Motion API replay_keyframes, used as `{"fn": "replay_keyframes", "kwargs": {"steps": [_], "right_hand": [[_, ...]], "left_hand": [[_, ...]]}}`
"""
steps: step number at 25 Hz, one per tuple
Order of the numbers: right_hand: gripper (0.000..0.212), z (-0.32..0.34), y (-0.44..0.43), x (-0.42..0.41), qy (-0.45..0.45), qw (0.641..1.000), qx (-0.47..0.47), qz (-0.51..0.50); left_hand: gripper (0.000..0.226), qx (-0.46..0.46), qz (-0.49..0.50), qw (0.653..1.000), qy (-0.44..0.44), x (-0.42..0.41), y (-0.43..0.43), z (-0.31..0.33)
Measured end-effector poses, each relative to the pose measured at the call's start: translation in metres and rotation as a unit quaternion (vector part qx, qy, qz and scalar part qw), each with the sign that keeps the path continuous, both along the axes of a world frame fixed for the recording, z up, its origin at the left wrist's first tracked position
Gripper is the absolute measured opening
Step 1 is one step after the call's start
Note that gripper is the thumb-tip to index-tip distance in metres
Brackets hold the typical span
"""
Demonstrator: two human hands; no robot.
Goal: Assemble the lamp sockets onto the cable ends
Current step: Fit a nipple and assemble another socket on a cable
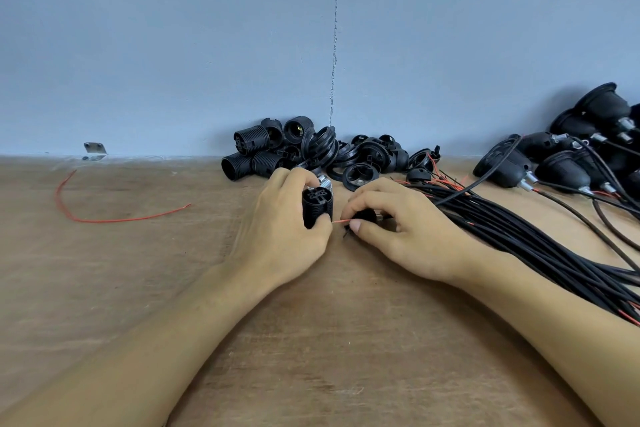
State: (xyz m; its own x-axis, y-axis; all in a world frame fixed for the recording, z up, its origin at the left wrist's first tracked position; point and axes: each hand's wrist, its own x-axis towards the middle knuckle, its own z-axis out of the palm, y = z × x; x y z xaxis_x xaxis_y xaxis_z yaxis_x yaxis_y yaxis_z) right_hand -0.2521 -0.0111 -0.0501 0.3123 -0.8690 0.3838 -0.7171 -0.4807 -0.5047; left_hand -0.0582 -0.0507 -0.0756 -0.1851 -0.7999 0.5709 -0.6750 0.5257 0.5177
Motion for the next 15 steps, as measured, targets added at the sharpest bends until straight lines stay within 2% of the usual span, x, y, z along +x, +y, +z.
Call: {"fn": "replay_keyframes", "kwargs": {"steps": [4, 9, 15], "right_hand": [[0.005, -0.0005, 0.0002, 0.0009, -0.003, 1.0, -0.022, -0.004], [0.018, -0.0009, 0.0002, 0.0002, -0.139, 0.988, 0.027, -0.07], [0.016, 0.0001, -0.0004, 0.001, -0.186, 0.979, 0.067, -0.039]], "left_hand": [[0.048, -0.017, -0.042, 0.999, 0.005, -0.0012, -0.0008, -0.001], [0.042, -0.036, -0.093, 0.995, 0.013, -0.0005, 0.0019, 0.0003], [0.045, -0.016, -0.111, 0.993, 0.021, -0.0007, 0.0043, 0.0019]]}}
